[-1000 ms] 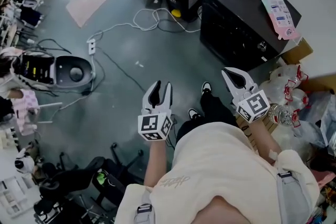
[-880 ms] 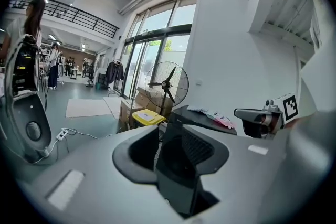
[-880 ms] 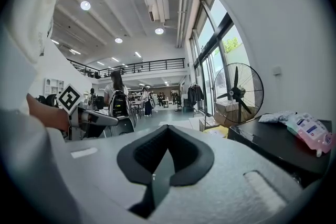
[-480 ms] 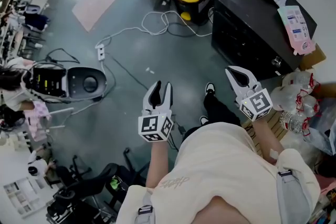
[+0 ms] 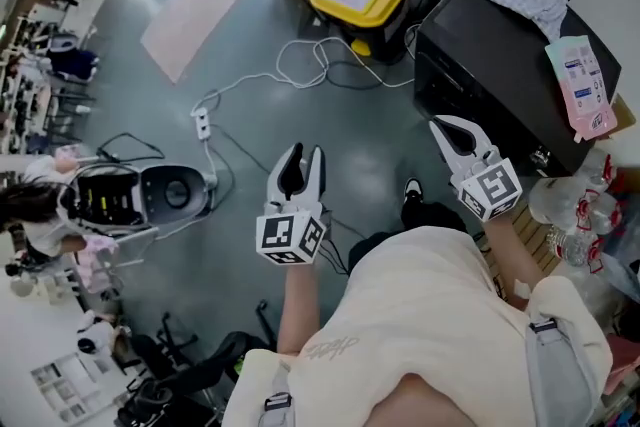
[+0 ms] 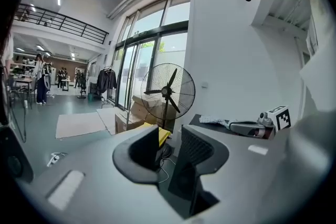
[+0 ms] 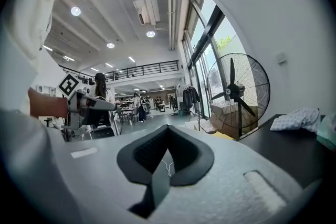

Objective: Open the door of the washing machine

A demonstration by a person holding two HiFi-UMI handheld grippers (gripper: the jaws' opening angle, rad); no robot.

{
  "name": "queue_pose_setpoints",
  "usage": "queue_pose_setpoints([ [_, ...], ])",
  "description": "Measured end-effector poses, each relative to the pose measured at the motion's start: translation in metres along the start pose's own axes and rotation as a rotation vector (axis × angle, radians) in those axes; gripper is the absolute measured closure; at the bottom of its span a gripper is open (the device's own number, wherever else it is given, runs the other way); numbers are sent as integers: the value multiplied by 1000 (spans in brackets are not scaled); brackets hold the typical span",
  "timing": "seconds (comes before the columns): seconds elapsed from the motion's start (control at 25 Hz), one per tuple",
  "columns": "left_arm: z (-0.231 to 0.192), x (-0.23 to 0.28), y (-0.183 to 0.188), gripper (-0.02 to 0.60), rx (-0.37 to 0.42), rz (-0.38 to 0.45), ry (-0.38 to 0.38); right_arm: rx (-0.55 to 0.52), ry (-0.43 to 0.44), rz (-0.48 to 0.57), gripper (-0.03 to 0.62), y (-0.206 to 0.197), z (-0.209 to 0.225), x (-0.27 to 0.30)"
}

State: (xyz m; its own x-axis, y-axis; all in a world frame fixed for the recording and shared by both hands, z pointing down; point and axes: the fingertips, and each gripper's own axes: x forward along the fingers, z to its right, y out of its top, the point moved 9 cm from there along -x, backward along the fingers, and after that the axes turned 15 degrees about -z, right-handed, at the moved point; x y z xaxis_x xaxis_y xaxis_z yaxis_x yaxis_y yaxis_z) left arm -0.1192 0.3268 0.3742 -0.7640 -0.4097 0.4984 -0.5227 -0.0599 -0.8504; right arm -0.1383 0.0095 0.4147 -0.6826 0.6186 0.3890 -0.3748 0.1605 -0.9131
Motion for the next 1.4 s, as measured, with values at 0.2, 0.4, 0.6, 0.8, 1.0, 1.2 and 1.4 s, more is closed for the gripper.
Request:
queue_pose_setpoints([
  [0.2,-4,32,13,428,8,-21,-36,9,-28,-4,592,2,22,17],
  [0.4,-22,54,24,430,26,-50,-100,70,-88,-18,592,3,28,26],
  [0.6,-52,84,31,430,53,-72,-202,94,-202,-31,592,5,20,38],
  [0.8,-89,112,51,434,119,-65,-332,122,-370,-7,592,19,0,49],
  [1.0,-124,132,65,436,197,-69,-431,161,-500,17,592,28,-26,64],
  [1.2,-146,154,65,436,224,-93,-503,181,-593,0,592,31,-49,75],
  [1.4,-145,173,63,436,233,-114,-561,205,-678,-35,592,23,-65,63],
])
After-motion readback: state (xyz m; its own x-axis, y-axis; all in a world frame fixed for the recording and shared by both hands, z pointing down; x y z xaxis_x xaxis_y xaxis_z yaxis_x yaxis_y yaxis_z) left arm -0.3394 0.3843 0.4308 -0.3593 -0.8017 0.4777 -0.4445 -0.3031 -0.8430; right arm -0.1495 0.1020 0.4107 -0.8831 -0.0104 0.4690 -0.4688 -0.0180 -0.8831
